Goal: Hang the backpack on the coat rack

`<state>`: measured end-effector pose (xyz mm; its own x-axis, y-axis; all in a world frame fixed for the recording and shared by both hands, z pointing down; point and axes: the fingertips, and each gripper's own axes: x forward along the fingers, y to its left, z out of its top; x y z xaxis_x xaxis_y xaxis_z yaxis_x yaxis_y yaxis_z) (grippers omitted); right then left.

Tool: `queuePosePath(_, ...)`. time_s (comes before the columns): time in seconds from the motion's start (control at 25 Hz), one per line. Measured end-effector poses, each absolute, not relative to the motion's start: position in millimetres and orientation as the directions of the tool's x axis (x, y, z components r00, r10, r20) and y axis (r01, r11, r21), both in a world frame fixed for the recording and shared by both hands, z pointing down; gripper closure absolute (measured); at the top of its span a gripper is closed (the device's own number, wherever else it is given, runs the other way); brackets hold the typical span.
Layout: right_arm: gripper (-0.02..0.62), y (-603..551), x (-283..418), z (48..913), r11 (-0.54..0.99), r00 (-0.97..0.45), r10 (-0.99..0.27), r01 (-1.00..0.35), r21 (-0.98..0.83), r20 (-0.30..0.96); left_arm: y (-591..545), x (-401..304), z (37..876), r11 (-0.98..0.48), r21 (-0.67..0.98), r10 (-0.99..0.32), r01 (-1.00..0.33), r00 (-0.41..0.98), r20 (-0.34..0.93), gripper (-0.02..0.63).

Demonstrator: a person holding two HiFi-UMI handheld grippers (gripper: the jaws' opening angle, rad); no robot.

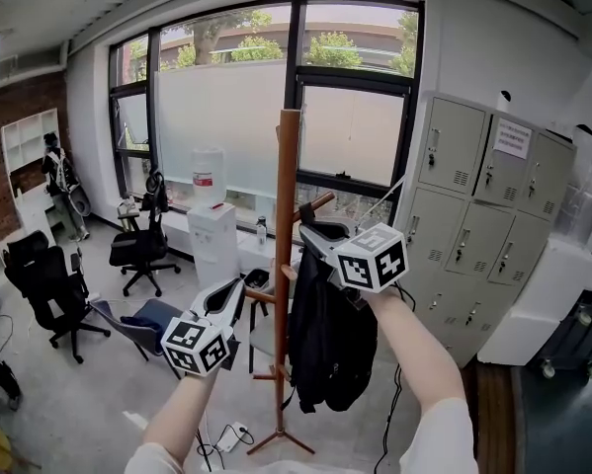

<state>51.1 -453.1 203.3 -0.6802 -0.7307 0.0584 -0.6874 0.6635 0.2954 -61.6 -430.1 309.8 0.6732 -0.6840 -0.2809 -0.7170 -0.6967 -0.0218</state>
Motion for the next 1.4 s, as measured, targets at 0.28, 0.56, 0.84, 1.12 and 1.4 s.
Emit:
queuePosePath(0.28, 0.411, -446, 45, 205, 0.672, -0.689, -0.722, -0.718, 0.182, -0.054, -423, -67, 313, -0.699, -0.016, -0.683, -0.715, 0.675, -0.279, 0.597)
queuePosePath(0.56, 0.283, -439, 65, 199, 0.615, -0.625, -0.772, -0.781, 0.111, -0.117, -421, -69, 309, -0.697, -0.016, -0.684, -0.716, 0.672, -0.283, 0.597)
queuePosePath(0.84, 0.275, -442, 89, 207, 0.587, -0.587, -0.804, -0.809, 0.037, -0.092, -419, -59, 307, -0.709, -0.031, -0.67, -0.705, 0.686, -0.285, 0.597)
queuePosePath(1.12, 0.275, -424, 97, 212, 0.606, -0.605, -0.791, -0.795, 0.019, -0.09, -416, -53, 314, -0.717, -0.023, -0.666, -0.697, 0.694, -0.272, 0.597)
queuePosePath(1.4, 0.275, -401, 107, 230, 0.591, -0.589, -0.802, -0.807, 0.019, -0.101, -410, -56, 316, -0.708, -0.035, -0.67, -0.706, 0.686, -0.284, 0.597)
